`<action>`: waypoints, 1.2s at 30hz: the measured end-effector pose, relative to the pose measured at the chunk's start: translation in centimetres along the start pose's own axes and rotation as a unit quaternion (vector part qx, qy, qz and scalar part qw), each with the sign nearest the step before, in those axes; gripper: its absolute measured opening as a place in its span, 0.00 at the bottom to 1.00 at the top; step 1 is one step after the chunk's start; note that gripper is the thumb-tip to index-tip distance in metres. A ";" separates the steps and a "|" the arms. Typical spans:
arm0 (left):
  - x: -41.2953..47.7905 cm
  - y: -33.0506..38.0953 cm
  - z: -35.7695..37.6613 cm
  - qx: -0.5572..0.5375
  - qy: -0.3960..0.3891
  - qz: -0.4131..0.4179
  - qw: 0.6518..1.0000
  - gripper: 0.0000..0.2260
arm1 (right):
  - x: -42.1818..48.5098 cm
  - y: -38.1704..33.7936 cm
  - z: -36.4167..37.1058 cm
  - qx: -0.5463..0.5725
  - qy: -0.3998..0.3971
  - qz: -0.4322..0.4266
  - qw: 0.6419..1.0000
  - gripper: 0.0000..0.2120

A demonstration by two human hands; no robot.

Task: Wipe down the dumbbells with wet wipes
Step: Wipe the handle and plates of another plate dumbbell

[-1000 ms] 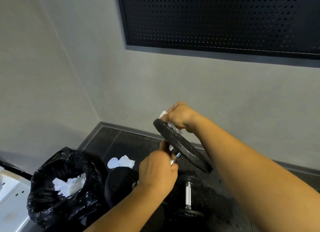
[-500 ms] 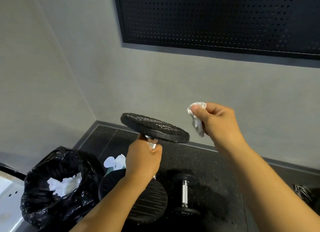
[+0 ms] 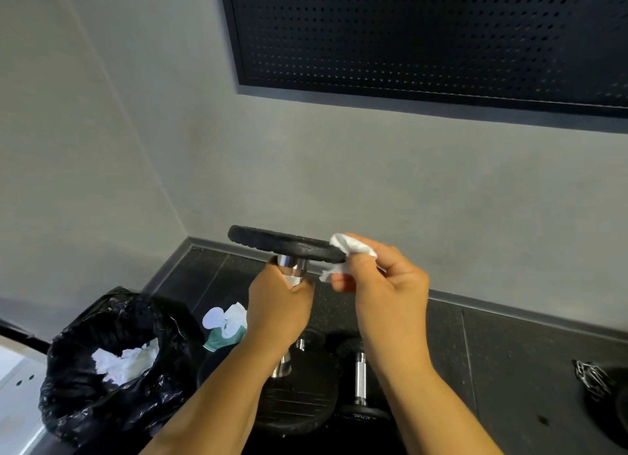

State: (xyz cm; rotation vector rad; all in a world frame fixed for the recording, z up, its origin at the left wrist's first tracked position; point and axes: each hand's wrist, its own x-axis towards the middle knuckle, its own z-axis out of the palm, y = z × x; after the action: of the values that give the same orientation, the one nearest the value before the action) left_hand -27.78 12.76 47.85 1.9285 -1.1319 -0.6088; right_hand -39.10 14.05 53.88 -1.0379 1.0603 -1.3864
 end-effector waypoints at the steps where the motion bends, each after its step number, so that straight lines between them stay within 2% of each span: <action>1: -0.1 -0.1 0.0 -0.010 -0.009 -0.004 1.000 0.05 | 0.0 0.1 0.0 0.008 0.003 0.004 1.000 0.14; 7: -0.6 -0.5 0.6 -0.087 -0.049 -0.048 0.994 0.10 | 0.5 0.4 -1.2 0.019 0.026 0.040 0.999 0.15; 12: -0.9 0.5 0.1 -0.117 -0.073 -0.051 0.989 0.13 | 2.4 0.5 -2.2 0.033 0.023 0.091 0.995 0.16; 15: -0.8 0.9 -0.5 -0.141 -0.102 -0.057 0.983 0.12 | 4.0 0.9 -2.6 0.043 0.002 0.120 0.992 0.15; 19: -0.9 1.3 -1.3 -0.184 -0.161 -0.053 0.968 0.15 | 6.3 1.9 -3.1 0.031 -0.031 0.161 0.986 0.16; 24: -1.5 1.4 -1.9 -0.167 -0.206 -0.032 0.964 0.16 | 8.4 3.5 -3.2 -0.037 -0.122 0.189 0.974 0.17; 27: -1.7 1.2 -1.8 -0.142 -0.189 -0.013 0.972 0.15 | 9.1 2.7 -3.5 -0.127 -0.158 0.154 0.967 0.12; 30: -1.2 0.7 -1.7 -0.129 -0.172 -0.008 0.977 0.13 | 9.3 0.2 -4.3 -0.198 -0.170 0.055 0.964 0.08; 32: -0.8 0.3 -1.6 -0.120 -0.168 -0.008 0.978 0.14 | 8.9 -1.8 -4.8 -0.216 -0.203 -0.006 0.955 0.02; 36: -0.6 0.0 -1.6 -0.118 -0.165 -0.013 0.979 0.19 | 6.4 -4.5 -4.6 -0.202 -0.343 -0.048 0.916 0.08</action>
State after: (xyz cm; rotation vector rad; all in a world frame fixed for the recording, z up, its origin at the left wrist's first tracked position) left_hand -26.88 13.94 48.75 1.6788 -1.1769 -1.0586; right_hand -45.00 8.12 57.40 -1.7383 0.7716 -0.7622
